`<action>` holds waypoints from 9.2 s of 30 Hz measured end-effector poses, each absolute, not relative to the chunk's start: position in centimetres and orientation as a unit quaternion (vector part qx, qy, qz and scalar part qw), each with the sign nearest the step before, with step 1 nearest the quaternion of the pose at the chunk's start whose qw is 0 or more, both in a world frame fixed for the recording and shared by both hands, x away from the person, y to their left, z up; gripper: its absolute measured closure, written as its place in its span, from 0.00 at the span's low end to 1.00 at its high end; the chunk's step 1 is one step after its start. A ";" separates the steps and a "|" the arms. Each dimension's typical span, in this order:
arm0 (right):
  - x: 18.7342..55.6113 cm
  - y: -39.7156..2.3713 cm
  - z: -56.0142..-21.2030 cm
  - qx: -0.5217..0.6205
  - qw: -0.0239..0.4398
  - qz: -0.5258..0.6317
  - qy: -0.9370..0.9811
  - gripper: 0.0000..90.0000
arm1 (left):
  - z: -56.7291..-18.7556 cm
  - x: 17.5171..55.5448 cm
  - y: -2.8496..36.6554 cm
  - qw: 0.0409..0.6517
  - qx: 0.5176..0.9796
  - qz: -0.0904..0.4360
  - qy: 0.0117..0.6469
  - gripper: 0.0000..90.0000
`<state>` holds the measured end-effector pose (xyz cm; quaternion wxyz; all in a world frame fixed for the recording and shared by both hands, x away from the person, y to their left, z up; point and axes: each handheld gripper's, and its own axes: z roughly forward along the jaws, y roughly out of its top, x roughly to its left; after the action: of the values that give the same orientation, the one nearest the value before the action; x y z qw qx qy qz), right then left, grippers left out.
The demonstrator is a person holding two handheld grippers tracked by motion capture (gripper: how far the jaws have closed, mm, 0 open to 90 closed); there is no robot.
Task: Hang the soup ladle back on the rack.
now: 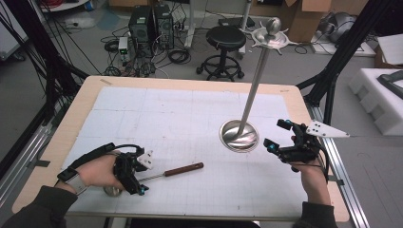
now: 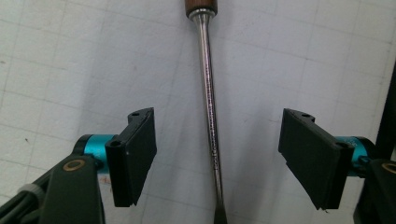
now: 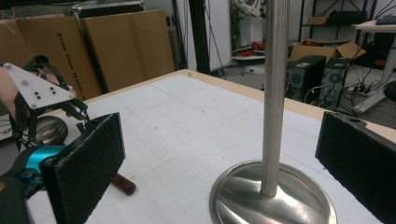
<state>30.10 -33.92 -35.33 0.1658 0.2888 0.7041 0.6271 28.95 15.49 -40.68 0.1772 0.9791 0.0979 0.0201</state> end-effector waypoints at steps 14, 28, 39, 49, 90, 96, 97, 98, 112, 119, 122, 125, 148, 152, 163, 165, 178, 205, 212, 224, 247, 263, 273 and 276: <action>30.6 -33.5 -36.1 0.295 0.153 0.615 0.715 0.00 | -41.0 29.3 15.3 0.131 0.984 0.011 0.123 0.57; 30.7 -33.6 -36.4 0.300 0.150 0.614 0.715 0.00 | -40.7 29.2 15.5 0.082 0.988 0.001 0.129 0.76; 30.7 -33.6 -36.3 0.298 0.149 0.615 0.715 0.00 | -40.7 29.5 14.9 0.056 0.990 -0.007 0.130 0.92; 30.8 -33.5 -36.4 0.297 0.144 0.615 0.716 0.00 | -40.6 28.9 15.0 0.062 0.987 0.012 0.145 0.94; 30.5 -34.0 -35.9 0.297 0.145 0.627 0.705 0.00 | -36.7 27.8 19.7 0.454 0.855 0.086 0.238 0.94; 30.6 -34.0 -35.9 0.296 0.145 0.628 0.705 0.00 | -36.4 28.1 19.4 0.480 0.837 0.099 0.246 0.94; 30.5 -34.0 -35.9 0.297 0.145 0.628 0.704 0.00 | -36.4 28.2 19.3 0.482 0.835 0.101 0.245 0.94; 30.5 -34.0 -35.9 0.298 0.144 0.629 0.704 0.00 | -36.4 28.2 19.3 0.484 0.834 0.104 0.244 0.94; 30.6 -33.9 -36.0 0.295 0.144 0.626 0.707 0.00 | -35.7 29.0 17.6 0.532 0.793 0.138 0.262 0.94; 30.6 -33.9 -36.0 0.295 0.144 0.627 0.707 0.00 | -35.6 29.3 16.4 0.546 0.782 0.143 0.264 0.94; 30.6 -33.9 -35.9 0.295 0.143 0.628 0.706 0.00 | -35.4 29.4 16.0 0.551 0.779 0.145 0.261 0.94; 30.6 -33.9 -35.9 0.296 0.143 0.628 0.705 0.00 | -35.2 29.5 15.5 0.557 0.775 0.149 0.260 0.94; 30.6 -34.4 -35.8 0.295 0.144 0.638 0.697 0.00 | -35.2 30.8 9.8 0.583 0.756 0.142 0.263 0.94; 30.5 -34.7 -35.7 0.294 0.147 0.642 0.692 0.00 | -34.9 31.0 9.0 0.580 0.760 0.147 0.256 0.94; 30.2 -35.5 -35.5 0.299 0.151 0.647 0.685 0.00 | -33.6 31.9 8.1 0.575 0.769 0.146 0.239 0.94; 30.1 -35.6 -35.5 0.300 0.152 0.646 0.685 0.00 | -33.4 32.1 7.9 0.574 0.769 0.148 0.238 0.94; 29.6 -36.1 -35.3 0.301 0.167 0.642 0.686 0.00 | -31.8 33.7 7.3 0.582 0.765 0.139 0.238 0.94; 29.3 -36.3 -35.0 0.295 0.163 0.652 0.679 0.00 | -28.9 34.5 2.4 0.568 0.779 0.151 0.221 0.94; 29.3 -36.4 -35.1 0.296 0.164 0.652 0.679 0.00 | -28.7 34.4 2.0 0.578 0.773 0.145 0.218 0.94; 29.3 -36.4 -35.1 0.296 0.163 0.653 0.678 0.00 | -29.0 34.5 1.2 0.564 0.781 0.156 0.219 0.94; 29.2 -36.4 -35.1 0.294 0.161 0.657 0.675 0.00 | -29.2 35.8 -0.1 0.557 0.782 0.155 0.231 0.94; 29.1 -36.9 -35.1 0.297 0.163 0.660 0.670 0.00 | -29.9 36.7 -1.3 0.549 0.787 0.152 0.236 0.94; 29.1 -36.6 -35.2 0.296 0.158 0.660 0.672 0.00 | -30.0 37.1 -2.0 0.542 0.791 0.153 0.239 0.94; 29.1 -36.6 -35.2 0.296 0.158 0.659 0.673 0.00 | -30.0 37.1 -2.2 0.540 0.792 0.150 0.241 0.94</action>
<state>29.09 -36.60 -35.23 0.1582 0.2962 0.6727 0.6593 37.10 -2.19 -29.99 0.5405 0.7921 0.2408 0.1500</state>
